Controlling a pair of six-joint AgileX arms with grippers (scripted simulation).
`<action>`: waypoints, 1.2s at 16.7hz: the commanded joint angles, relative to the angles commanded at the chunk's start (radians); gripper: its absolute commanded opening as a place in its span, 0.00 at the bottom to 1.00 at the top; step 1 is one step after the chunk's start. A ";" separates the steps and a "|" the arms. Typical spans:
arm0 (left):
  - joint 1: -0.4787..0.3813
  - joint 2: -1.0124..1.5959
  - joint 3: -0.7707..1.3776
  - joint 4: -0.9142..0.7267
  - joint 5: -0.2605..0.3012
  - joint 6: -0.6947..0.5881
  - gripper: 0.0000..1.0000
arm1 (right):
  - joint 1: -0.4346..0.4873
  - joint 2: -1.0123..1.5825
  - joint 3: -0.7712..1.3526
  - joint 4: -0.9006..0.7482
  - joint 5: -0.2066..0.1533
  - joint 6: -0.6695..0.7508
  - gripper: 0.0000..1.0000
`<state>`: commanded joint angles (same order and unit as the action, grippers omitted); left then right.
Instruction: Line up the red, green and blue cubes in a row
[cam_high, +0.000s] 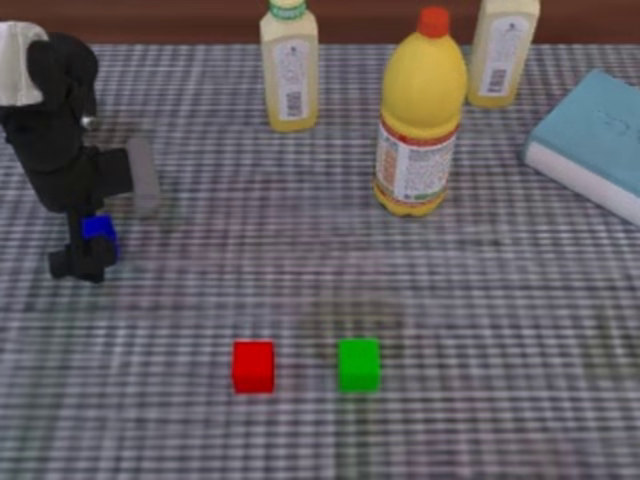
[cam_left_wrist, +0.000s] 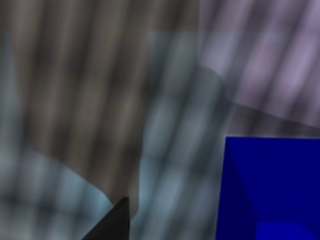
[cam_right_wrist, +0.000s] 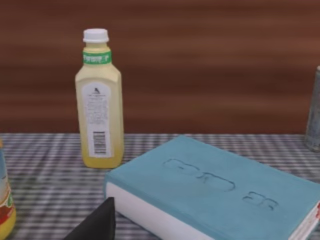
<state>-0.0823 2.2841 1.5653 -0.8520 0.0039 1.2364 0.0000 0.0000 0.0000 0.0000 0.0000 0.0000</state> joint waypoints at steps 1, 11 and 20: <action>0.000 0.000 0.000 0.000 0.000 0.000 0.62 | 0.000 0.000 0.000 0.000 0.000 0.000 1.00; 0.000 0.000 0.000 0.000 0.000 0.000 0.00 | 0.000 0.000 0.000 0.000 0.000 0.000 1.00; -0.002 -0.051 0.014 -0.058 0.012 -0.018 0.00 | 0.000 0.000 0.000 0.000 0.000 0.000 1.00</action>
<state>-0.0843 2.2332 1.5792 -0.9102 0.0154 1.2182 0.0000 0.0000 0.0000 0.0000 0.0000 0.0000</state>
